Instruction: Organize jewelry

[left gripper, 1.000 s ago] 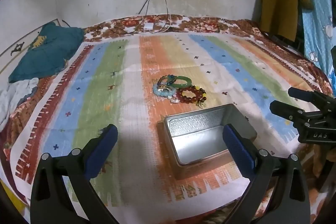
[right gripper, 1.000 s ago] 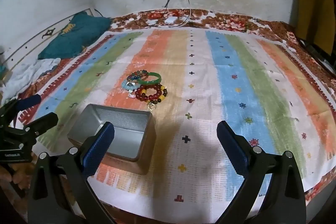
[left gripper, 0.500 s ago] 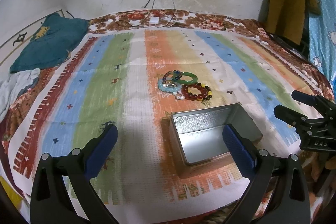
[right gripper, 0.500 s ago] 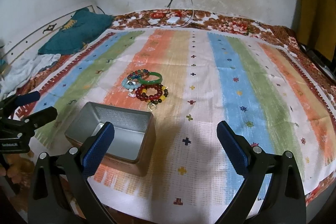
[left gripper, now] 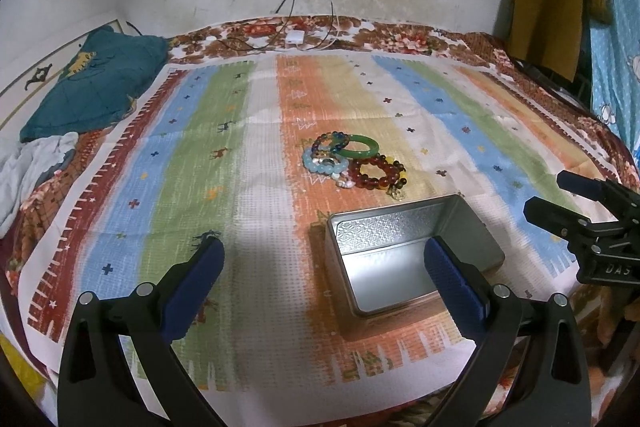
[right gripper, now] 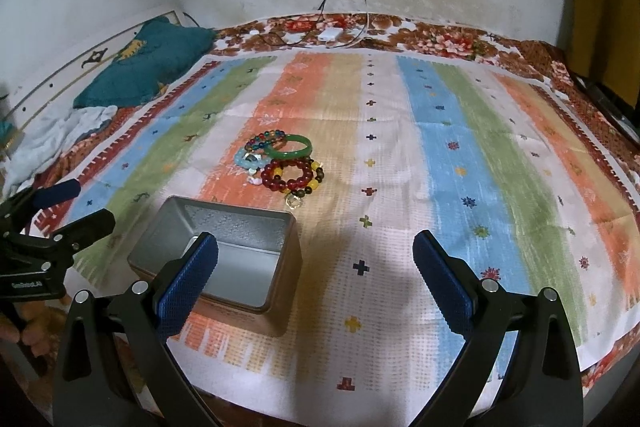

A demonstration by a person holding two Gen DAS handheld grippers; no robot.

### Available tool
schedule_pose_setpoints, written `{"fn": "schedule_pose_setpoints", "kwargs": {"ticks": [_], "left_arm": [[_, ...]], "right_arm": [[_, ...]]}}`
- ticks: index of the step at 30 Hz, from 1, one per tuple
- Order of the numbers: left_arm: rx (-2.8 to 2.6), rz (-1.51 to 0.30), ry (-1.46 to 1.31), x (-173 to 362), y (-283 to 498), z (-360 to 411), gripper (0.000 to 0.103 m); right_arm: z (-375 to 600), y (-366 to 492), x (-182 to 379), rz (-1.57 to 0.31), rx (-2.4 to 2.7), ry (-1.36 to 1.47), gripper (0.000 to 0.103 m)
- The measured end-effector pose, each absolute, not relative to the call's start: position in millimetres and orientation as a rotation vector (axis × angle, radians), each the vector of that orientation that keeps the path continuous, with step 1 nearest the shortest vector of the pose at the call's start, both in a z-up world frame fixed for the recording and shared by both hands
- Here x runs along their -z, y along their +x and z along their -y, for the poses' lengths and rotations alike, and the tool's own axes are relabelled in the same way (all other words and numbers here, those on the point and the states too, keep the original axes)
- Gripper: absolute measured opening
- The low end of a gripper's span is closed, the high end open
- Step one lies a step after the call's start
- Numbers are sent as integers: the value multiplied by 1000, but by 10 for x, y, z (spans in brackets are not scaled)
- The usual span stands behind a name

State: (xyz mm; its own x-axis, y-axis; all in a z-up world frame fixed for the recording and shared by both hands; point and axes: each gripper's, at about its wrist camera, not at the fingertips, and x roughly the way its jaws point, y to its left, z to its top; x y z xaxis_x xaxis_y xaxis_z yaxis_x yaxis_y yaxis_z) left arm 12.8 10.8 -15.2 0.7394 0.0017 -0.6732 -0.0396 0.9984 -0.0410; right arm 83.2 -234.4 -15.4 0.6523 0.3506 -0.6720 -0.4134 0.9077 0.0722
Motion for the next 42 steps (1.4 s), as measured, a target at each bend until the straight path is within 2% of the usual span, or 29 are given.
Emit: {"fn": "schedule_pose_setpoints", "kwargs": {"ticks": [42], "left_arm": [[-21,-761,-20,228,211,-68,97]], "right_arm": [[2298,1022,159,-783,-430,-69,99]]}}
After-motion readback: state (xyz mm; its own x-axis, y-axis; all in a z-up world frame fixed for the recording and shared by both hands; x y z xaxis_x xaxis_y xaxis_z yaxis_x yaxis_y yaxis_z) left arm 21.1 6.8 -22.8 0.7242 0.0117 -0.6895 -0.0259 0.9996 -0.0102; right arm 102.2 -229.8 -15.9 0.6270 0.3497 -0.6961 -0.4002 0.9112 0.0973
